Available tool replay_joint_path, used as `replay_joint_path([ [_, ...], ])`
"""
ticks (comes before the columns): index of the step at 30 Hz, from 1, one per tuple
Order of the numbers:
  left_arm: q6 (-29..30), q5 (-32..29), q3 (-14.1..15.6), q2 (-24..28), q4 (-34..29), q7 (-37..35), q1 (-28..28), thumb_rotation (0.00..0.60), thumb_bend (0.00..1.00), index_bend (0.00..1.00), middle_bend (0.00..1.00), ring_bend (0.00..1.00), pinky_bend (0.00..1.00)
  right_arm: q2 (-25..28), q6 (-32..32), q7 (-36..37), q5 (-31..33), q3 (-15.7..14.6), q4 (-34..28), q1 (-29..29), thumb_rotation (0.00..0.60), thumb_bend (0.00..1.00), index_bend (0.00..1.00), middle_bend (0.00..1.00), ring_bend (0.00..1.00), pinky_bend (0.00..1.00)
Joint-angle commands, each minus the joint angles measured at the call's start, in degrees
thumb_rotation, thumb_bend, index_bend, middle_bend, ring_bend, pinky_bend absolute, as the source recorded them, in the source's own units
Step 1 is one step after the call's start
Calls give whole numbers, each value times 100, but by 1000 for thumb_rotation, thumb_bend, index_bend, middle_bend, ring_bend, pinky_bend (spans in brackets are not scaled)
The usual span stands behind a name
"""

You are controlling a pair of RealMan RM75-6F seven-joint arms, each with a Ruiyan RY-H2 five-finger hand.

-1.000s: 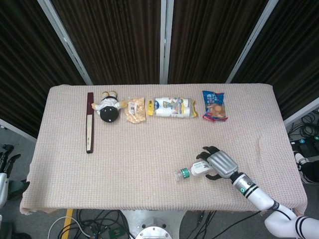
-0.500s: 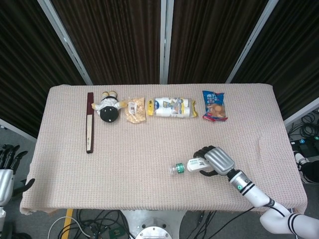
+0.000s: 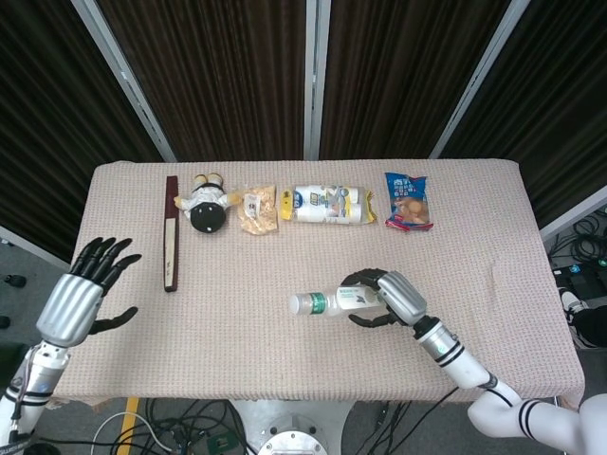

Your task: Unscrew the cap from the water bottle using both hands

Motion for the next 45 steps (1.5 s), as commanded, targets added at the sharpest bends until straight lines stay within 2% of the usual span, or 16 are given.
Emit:
replay_joint_path([
  [1,-251,102,-177,-196,-118,-59,-361,600,164,172,43,16,0,-166,-88,213,150,175,-181,178,600,365,587,526,349,400],
  [8,-467,113,-302,-549,-161,-150,-812,600,153,155,43,16,0,-339,-558,346,470,444,-429,534,600,400,588,529,354,404],
  [22,-403,22,-475,-1343,-142,-200,-1334,600,147,142,43,16,0,-522,-891,387,706,584,-485,857,600,417,596,541,371,414],
  [45,-316,-44,-355,-1609,-225,-182,-1597,600,145,132,43,17,0,-549,-836,309,763,521,-563,896,600,426,617,555,381,424],
])
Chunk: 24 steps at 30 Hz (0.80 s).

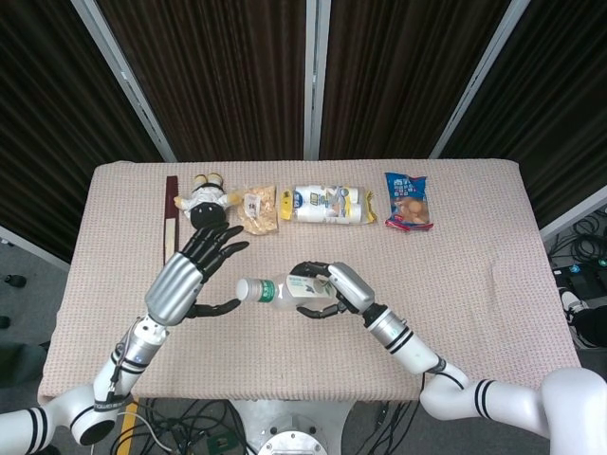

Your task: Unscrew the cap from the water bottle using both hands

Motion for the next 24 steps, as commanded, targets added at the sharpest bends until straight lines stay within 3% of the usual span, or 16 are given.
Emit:
replay_joint_path([
  [1,16,-4,9,-2,-23,-7,-10,600,145,132,43,17,0,-3,0,-30,15,0,-1,1,600,426,617,555,381,424],
  [24,176,28,127,60,-111,-90,-53,600,144,132,43,17,0,-10,21,-129,112,27,4,-8,600,432,618,555,382,424],
])
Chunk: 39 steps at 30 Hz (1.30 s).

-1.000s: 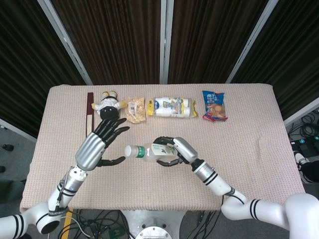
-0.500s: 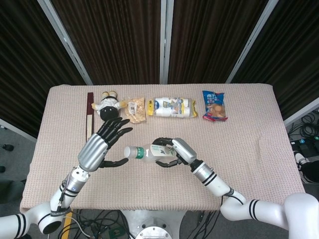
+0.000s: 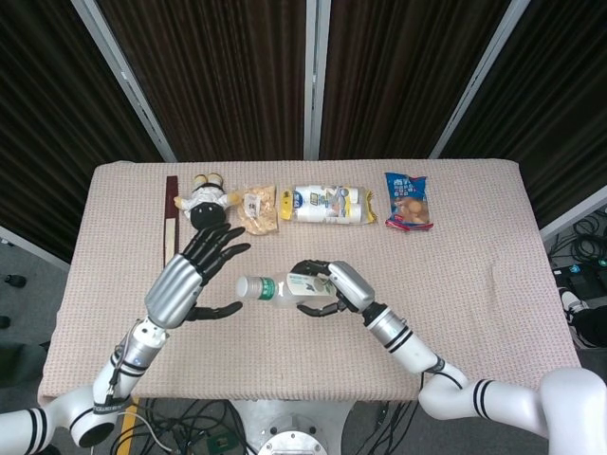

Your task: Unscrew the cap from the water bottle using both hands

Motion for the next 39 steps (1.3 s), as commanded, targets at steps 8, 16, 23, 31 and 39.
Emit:
replay_joint_path([
  [8,-30,-72,18,-53,74,-62,-33,600,144,132,43,17,0,12,57,72,-92,-64,-23,-15,600,437,618,556,386,424],
  [16,11,-8,0,-29,-23,-1,-74,600,144,132,43,16,0,-22,17,30,-76,-66,8,10,600,441,618,556,386,425],
  [23,38,43,13,-4,-84,34,-91,600,144,132,43,16,0,-32,-11,9,-49,-45,22,31,600,442,618,556,386,424],
  [31,14,-12,81,7,-33,61,-59,600,144,132,43,16,0,6,65,128,-77,-47,-1,4,600,442,618,555,386,424],
  [39,21,-15,44,-66,-17,27,-107,600,144,133,43,16,0,-12,26,110,-110,-79,1,35,600,442,618,555,386,424],
])
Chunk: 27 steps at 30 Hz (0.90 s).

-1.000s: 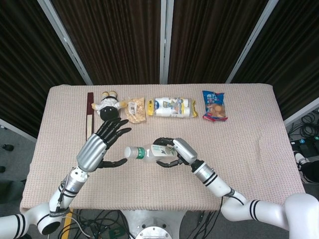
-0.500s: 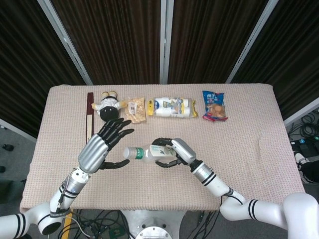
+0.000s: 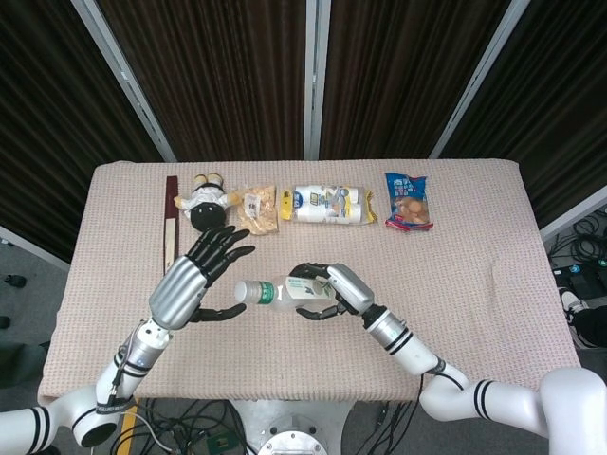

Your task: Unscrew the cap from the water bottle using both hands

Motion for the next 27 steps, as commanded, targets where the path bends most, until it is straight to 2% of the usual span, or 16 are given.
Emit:
replay_joint_path([
  [1,14,10,-9,-5,-6,3,-7,600,144,132,43,16,0,-13,-23,-29,12,6,14,14,600,442,618,555,386,424],
  [27,98,28,17,2,16,-41,10,600,144,132,43,16,0,-12,-35,-36,15,-8,24,29,600,448,618,555,386,425],
])
